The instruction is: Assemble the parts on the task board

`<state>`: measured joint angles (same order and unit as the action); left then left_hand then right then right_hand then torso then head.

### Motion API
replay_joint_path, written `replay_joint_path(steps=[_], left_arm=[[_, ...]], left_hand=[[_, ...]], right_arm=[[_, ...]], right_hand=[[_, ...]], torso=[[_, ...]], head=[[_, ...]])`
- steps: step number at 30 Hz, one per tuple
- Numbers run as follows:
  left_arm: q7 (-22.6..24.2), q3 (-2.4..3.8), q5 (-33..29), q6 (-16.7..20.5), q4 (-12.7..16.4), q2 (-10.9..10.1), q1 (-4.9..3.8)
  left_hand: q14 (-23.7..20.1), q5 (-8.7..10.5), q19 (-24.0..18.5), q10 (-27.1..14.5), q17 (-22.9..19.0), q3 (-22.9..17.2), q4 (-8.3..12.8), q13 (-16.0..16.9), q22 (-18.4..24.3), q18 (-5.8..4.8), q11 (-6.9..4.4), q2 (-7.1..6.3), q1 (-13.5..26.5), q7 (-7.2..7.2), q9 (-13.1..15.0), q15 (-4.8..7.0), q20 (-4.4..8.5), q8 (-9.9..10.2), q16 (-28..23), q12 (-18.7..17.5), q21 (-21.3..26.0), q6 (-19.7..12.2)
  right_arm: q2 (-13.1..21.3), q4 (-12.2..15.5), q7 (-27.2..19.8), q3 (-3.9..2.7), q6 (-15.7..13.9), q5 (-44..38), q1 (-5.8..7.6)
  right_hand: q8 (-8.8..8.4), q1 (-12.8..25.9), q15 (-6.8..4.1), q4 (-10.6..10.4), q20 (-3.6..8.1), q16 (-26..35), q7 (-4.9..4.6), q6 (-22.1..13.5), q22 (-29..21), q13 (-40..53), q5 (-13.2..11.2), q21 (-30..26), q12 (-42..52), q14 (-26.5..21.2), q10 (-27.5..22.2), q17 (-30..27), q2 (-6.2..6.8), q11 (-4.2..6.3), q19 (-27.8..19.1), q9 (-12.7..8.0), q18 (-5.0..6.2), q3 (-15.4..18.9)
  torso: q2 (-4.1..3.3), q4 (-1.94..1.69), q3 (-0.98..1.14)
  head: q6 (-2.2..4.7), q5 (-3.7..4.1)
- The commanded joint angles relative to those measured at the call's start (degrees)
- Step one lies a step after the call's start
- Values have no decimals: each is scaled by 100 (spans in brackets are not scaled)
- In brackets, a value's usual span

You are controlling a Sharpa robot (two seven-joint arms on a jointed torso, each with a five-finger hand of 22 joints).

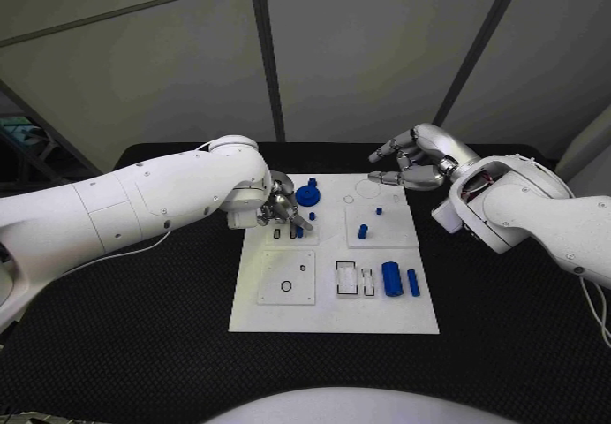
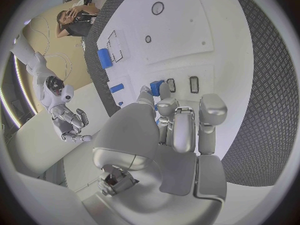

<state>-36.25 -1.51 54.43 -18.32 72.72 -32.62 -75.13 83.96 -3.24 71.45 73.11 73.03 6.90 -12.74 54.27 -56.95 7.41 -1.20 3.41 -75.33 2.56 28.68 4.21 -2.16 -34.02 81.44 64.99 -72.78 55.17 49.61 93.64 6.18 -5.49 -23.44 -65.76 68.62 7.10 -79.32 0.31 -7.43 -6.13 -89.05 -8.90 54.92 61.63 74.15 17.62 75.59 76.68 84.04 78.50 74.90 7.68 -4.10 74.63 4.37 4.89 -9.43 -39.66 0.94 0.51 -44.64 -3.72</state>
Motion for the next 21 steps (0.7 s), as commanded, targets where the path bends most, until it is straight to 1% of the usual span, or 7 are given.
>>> replay_joint_path(steps=[1,7,12,15,19,20,21], left_arm=[[15,0,62,-79,-2,9,-5],[69,0,16,-52,4,-1,-5],[105,0,-90,1,27,-30,-4],[121,0,-202,75,66,-78,-1],[135,0,-438,246,155,-193,4],[139,0,-493,298,186,-231,4],[144,0,-538,350,221,-272,5]], left_hand=[[241,-34,24,29,-6,-110,54,-7,-14,-75,-28,38,-124,-9,15,45,21,-26,31,23,-35,-57],[240,-35,7,-8,-8,-538,260,-55,-26,-72,-56,162,-482,-36,26,73,53,62,31,-41,-29,-109],[239,-40,-11,-38,-9,-1107,389,-117,-32,-71,-69,122,-692,-39,21,83,69,167,31,-125,-14,-139],[239,-42,-7,-29,-9,-1648,434,-143,-58,-74,-71,-5,-720,-29,40,72,69,206,32,-167,-16,-146],[239,-32,1,14,-11,-2539,423,-158,-100,-79,-64,-378,-460,-20,130,67,52,186,32,-185,-21,-130],[240,-27,2,35,-10,-2977,409,-164,-115,-69,-57,-546,-246,9,192,45,63,154,33,-189,-17,-134],[241,-25,2,41,-10,-3165,444,-170,-121,-74,-56,-618,-203,-8,220,52,55,137,34,-192,-15,-134]], right_arm=[[-8,1,-11,-5,37,-21,9],[-13,-4,-11,-5,44,-21,9],[-17,-12,-7,-5,55,-21,9],[-19,-18,-5,-5,63,-21,9],[-20,-28,-3,-4,70,-21,8],[-20,-30,-3,-4,72,-21,8],[-19,-32,-3,-4,73,-21,8]], right_hand=[[38,-17,-42,-33,5,39,-8,38,-7,-7,19,-38,-35,521,-26,1226,-21,6,-39,-9,79,-1],[44,-26,-44,-37,7,40,-7,40,-13,0,37,-42,-29,520,-18,1223,-27,9,-40,-10,80,-9],[45,-31,-45,-38,8,39,-7,40,-9,-3,49,-41,-31,521,-19,1226,-30,9,-37,-11,79,-14],[45,-31,-45,-38,8,39,-7,40,-9,-3,49,-41,-31,521,-19,1226,-30,9,-37,-11,79,-14],[45,-31,-45,-38,8,39,-7,40,-9,-3,49,-41,-31,521,-19,1226,-30,9,-37,-11,79,-14],[45,-31,-45,-38,8,39,-7,40,-9,-3,49,-41,-31,521,-19,1226,-30,9,-37,-11,79,-14],[45,-31,-45,-38,8,39,-7,40,-9,-3,49,-41,-31,521,-19,1226,-30,9,-37,-11,79,-14]], torso=[[2,-1,1],[2,0,-1],[3,-5,0],[7,-6,-1],[8,-10,-1],[7,-10,0],[9,-12,0]], head=[[-8,0],[-26,-5],[-33,-8],[-34,-19],[-32,-23],[-31,-22],[-32,-20]])
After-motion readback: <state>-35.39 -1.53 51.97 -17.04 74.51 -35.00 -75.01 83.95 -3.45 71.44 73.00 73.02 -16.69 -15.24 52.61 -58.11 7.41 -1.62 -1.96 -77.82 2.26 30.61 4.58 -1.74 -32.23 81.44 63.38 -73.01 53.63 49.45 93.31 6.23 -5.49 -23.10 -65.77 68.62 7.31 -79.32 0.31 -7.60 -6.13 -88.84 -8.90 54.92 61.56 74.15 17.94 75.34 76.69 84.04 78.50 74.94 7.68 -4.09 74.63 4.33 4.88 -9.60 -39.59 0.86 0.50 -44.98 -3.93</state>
